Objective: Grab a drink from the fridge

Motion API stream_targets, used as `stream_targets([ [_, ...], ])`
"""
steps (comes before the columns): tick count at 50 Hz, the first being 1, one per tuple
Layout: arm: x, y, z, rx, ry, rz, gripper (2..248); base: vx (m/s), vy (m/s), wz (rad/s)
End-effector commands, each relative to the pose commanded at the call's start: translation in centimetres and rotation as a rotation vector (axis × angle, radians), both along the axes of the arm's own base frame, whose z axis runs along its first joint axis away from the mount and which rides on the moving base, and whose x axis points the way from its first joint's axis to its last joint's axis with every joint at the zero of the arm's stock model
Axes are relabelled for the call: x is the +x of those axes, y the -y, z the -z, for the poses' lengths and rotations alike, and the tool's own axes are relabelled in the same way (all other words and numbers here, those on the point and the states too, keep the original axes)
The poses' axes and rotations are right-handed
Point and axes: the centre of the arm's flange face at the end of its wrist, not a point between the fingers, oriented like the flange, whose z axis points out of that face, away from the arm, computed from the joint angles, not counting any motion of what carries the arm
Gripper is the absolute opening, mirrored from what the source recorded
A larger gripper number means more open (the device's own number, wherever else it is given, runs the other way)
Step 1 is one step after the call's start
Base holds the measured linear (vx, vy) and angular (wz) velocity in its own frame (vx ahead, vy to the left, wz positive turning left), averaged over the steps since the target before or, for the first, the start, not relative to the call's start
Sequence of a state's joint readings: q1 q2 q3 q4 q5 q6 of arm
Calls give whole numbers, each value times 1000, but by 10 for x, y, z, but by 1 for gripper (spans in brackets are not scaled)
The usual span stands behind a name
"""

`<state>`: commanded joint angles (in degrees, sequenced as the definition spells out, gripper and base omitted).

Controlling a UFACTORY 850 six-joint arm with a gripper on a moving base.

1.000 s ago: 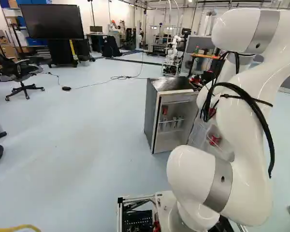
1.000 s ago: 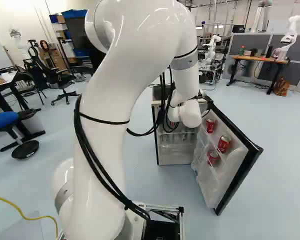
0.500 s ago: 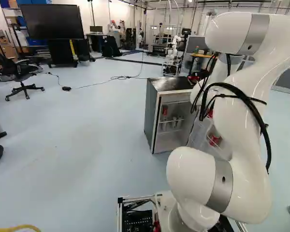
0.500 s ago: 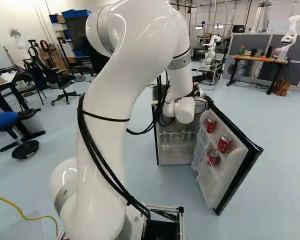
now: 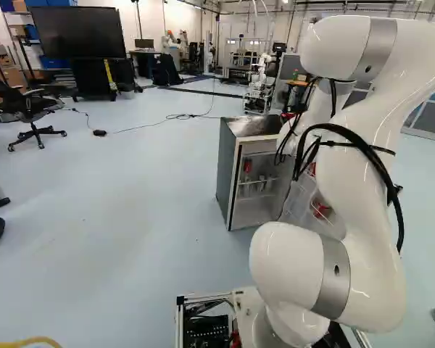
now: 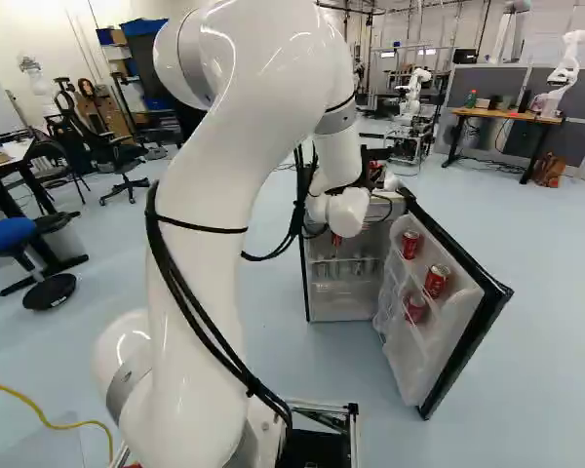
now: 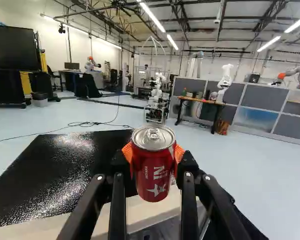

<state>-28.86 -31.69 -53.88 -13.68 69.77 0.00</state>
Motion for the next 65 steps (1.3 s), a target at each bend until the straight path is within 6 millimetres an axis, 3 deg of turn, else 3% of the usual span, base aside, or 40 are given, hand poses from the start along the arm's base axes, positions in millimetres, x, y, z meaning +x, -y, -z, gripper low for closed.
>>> stream_targets([
  [21,30,-23,26,13,-21,-53,97,0,0,0],
  [49,81,-49,43,3,-3,-122,97,0,0,0],
  [65,87,-52,48,4,-3,-130,97,0,0,0],
])
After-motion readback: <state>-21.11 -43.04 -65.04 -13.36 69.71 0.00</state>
